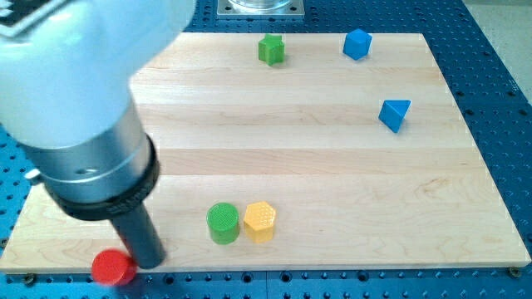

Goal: Place the hexagon and green circle in a diagonal line

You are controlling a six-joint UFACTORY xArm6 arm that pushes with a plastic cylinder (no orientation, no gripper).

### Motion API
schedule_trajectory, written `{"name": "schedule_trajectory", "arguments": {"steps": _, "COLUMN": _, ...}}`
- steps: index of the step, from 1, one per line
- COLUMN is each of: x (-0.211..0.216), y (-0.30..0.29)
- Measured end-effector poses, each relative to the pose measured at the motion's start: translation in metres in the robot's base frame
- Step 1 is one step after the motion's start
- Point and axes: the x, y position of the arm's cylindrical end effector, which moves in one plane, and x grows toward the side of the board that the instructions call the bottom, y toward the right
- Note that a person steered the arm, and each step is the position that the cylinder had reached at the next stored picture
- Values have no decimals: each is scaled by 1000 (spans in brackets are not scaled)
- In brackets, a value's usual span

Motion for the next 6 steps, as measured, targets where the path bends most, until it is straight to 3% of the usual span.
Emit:
{"name": "schedule_trajectory", "arguments": {"steps": 1, "x": -25, "y": -16}}
{"name": "schedule_trajectory", "arguments": {"steps": 4, "x": -59, "y": 76}}
{"name": "schedule_trajectory", "arguments": {"steps": 6, "x": -75, "y": 185}}
